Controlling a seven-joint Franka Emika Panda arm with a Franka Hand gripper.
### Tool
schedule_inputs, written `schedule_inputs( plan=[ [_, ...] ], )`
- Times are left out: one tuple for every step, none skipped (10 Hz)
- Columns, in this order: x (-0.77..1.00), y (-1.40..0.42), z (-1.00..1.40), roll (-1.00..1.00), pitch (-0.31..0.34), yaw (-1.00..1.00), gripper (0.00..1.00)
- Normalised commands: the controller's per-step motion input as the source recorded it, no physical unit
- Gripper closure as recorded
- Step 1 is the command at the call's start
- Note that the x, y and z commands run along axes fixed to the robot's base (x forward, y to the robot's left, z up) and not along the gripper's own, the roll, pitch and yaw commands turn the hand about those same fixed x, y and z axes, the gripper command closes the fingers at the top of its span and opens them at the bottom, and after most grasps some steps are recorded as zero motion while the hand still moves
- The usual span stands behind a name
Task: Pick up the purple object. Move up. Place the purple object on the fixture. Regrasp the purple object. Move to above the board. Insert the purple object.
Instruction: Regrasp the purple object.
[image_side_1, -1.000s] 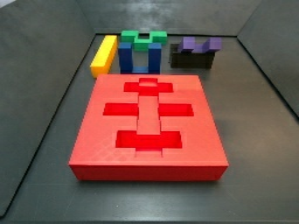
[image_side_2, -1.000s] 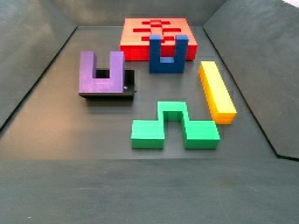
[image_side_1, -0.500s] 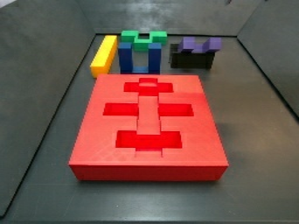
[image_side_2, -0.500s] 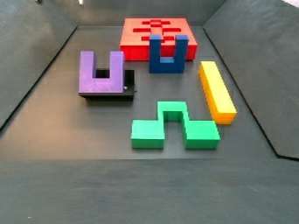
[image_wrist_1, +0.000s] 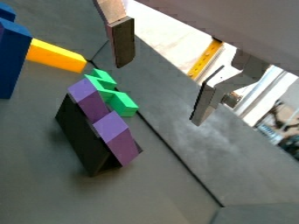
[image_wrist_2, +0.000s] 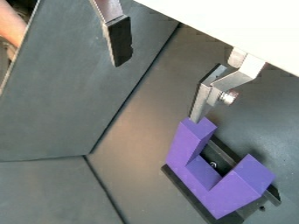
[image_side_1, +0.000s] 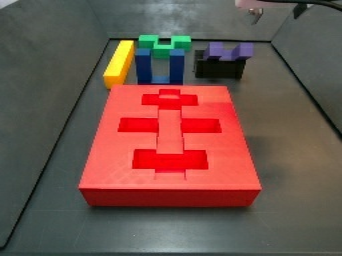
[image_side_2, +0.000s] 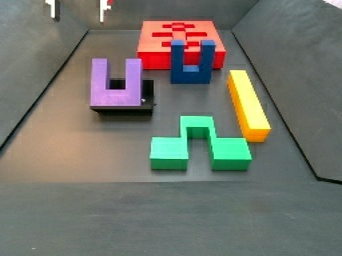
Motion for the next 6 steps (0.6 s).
schedule_inputs(
  plan=[
    [0.24,-0.04,-0.16,0.27,0.04,0.0,0.0],
    [0.1,-0.02,-0.3,0.12,0.0,0.0,0.0],
    [0.04,0.0,-0.37,0.11,0.0,0.0,0.0],
    [0.03,0.0,-0.33,0.09,0.0,0.0,0.0],
    [0.0,0.05,-0.28,0.0,0.011,0.0,0.0],
    [-0.11,0.09,-0.29,-0.04,0.014,0.0,0.0]
  ],
)
